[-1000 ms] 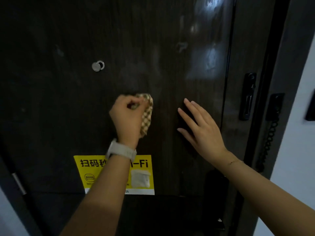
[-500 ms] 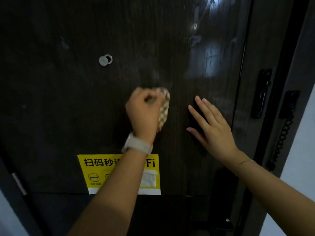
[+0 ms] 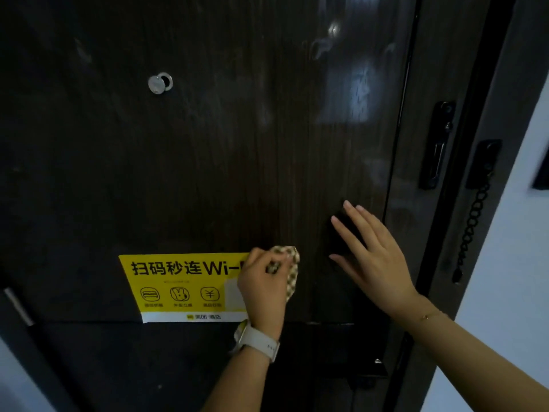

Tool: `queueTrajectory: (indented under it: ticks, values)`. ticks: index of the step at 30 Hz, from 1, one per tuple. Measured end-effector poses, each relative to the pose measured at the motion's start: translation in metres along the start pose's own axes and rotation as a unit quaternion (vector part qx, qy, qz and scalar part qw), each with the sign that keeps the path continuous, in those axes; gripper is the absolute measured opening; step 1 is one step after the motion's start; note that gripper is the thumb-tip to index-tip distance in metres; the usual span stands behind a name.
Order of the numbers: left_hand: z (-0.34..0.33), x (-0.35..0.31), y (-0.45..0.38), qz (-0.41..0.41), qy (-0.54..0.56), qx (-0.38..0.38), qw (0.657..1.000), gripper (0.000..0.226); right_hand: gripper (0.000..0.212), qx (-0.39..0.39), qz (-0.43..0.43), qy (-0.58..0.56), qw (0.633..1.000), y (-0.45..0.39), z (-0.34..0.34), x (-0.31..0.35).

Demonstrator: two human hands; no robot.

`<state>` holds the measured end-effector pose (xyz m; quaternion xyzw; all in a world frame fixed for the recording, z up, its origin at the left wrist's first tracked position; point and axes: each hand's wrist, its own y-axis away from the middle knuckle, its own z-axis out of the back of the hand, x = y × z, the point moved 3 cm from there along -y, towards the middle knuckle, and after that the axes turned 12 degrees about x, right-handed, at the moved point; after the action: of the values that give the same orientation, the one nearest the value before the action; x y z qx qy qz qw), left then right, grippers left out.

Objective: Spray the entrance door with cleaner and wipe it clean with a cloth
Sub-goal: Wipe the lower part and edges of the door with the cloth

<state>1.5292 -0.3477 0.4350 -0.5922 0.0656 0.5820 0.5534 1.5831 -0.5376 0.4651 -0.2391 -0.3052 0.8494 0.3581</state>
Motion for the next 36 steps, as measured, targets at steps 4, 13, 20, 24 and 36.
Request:
queueTrajectory:
  ticks: [4, 13, 20, 24, 36]
  values:
    - [0.015, -0.048, -0.043, -0.091, -0.002, -0.041, 0.995, 0.015, 0.067, 0.009, -0.008, -0.006, 1.0, 0.007, -0.008, -0.005]
    - [0.008, -0.044, -0.041, -0.089, 0.044, -0.081, 0.992, 0.01, 0.063, 0.029, -0.011, -0.048, 0.998, 0.024, -0.018, -0.003]
    - [-0.031, 0.06, 0.047, -0.001, -0.021, 0.0, 1.0, 0.016, 0.042, 0.037, -0.047, -0.11, 0.992, 0.097, -0.048, 0.004]
    - [-0.039, 0.088, 0.079, 0.055, -0.015, 0.02, 0.998, 0.017, 0.038, 0.021, -0.098, -0.129, 0.987, 0.127, -0.062, 0.008]
    - [-0.034, 0.076, 0.058, -0.032, -0.05, -0.058, 0.997, 0.011, 0.062, 0.029, -0.174, -0.161, 0.971, 0.143, -0.071, 0.004]
